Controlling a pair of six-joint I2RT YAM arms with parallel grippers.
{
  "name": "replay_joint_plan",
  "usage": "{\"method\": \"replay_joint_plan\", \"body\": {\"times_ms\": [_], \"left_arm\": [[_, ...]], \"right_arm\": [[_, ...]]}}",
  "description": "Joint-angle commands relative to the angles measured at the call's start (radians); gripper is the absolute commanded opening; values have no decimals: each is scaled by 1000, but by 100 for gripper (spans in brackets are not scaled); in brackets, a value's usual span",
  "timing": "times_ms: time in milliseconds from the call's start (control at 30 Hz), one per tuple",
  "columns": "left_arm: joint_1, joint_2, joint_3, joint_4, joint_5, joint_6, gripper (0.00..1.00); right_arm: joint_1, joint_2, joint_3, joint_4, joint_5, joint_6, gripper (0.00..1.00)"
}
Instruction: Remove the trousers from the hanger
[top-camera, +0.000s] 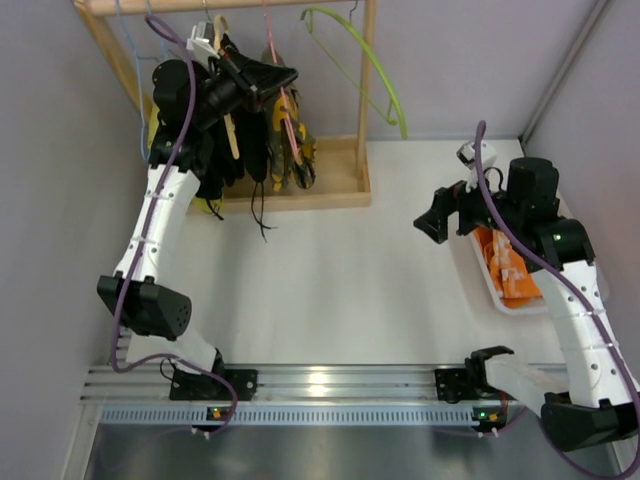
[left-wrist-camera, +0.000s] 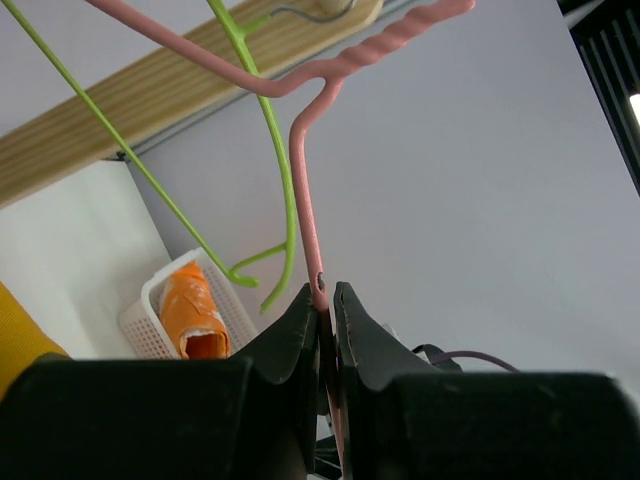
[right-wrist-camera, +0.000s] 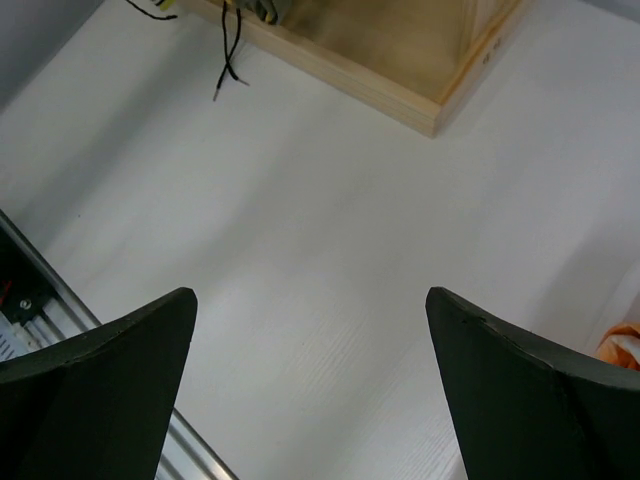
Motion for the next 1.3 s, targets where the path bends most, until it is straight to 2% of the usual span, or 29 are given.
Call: {"method": "replay_joint_plan", "body": {"times_ms": [0, 100, 167, 233, 300, 533, 667, 833, 900, 1267], "left_arm": [[-14, -181, -24, 269, -5, 41, 0], [-28, -233, -77, 269, -2, 27, 0], [-38, -257, -123, 269, -10, 27, 0], [-55, -290, -172, 269, -22, 21, 0], [-72, -308, -218, 281, -27, 9, 0], [-120, -342, -254, 286, -39, -25, 0], [-124, -347, -243, 286, -38, -45, 0], [-136, -342, -211, 284, -39, -64, 0], [-146, -333, -188, 284, -42, -68, 0], [-166, -324, -114, 281, -56, -73, 0]], "right_arm": [[-5, -46, -21, 203, -96, 38, 99], [6, -71, -59, 309, -115, 105, 99], [27, -92, -84, 444, -99, 165, 99], [66, -101, -113, 562, -64, 185, 99], [110, -98, -121, 611, -30, 170, 99], [459, -22, -139, 749, 353, 107, 99], [601, 24, -249, 922, 459, 85, 99], [759, 63, -365, 1072, 617, -59, 100], [785, 93, -368, 1076, 712, -41, 99], [790, 265, -376, 1214, 803, -80, 99]]}}
